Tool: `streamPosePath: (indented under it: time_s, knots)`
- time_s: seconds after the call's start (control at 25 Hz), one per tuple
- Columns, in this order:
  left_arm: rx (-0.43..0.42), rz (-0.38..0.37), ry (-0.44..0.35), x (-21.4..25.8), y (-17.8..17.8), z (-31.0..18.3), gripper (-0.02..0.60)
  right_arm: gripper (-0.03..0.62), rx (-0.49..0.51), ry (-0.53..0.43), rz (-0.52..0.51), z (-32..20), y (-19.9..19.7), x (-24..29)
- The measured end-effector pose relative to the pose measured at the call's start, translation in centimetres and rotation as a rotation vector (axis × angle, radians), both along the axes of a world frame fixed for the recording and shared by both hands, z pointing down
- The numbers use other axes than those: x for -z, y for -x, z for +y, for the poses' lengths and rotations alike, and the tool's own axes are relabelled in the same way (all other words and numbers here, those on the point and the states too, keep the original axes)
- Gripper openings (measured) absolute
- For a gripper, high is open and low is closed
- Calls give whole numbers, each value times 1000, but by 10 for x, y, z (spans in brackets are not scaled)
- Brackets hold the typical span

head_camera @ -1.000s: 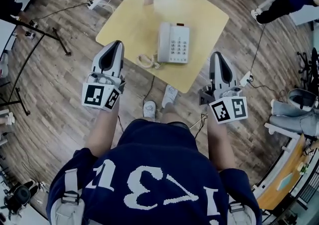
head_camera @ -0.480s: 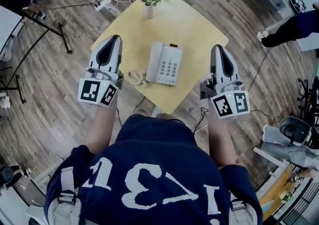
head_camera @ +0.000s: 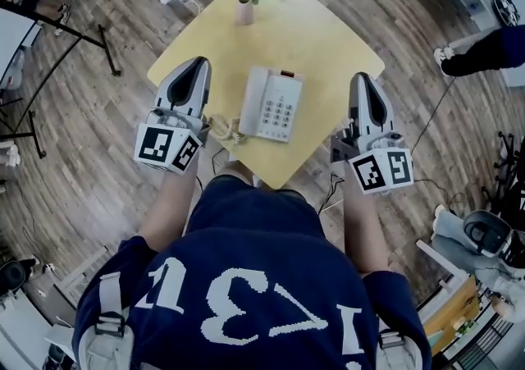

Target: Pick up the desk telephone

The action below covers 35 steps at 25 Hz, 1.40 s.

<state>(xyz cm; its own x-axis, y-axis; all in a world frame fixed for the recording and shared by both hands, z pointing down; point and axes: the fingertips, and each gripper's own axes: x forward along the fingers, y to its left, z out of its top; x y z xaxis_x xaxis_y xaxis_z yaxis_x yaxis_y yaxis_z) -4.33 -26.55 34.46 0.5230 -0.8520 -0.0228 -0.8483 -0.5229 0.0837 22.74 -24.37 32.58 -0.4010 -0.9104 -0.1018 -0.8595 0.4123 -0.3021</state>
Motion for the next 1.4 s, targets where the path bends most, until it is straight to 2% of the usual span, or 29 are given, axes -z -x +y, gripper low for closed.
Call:
streamPosePath:
  time_s: [0.28,0.44,0.52,0.6,0.68,0.84,0.96,1.04,1.24,1.4]
  knots:
    - [-114,29,119,-35,-18,-16,23,29,-8,85,12,-14,4,-26]
    - [-193,15,236,-67,-29,-24,41,29,41,177,-21,-25,16,-53]
    - [-244,-1,315,-87,-38,-26,164,31,71,234,-36,-29,22,-71]
    - [-293,5,401,-111,-47,-27,221,31,103,307,-56,-33,28,-97]
    - [-327,48,503,-141,-53,-27,244,56,124,397,-88,-35,33,-128]
    - [-363,193,749,-203,-62,-28,286,152,158,549,-187,-34,39,-182]
    - [-417,218,912,-236,-66,-19,291,214,227,656,-285,-29,49,-220]
    - [-449,222,969,-246,-68,-14,300,247,284,732,-327,-20,57,-246]
    - [-540,280,1103,-262,-82,-1,322,261,336,866,-334,-3,60,-296]
    - [-559,241,1130,-272,-87,4,327,262,396,906,-351,-2,69,-306]
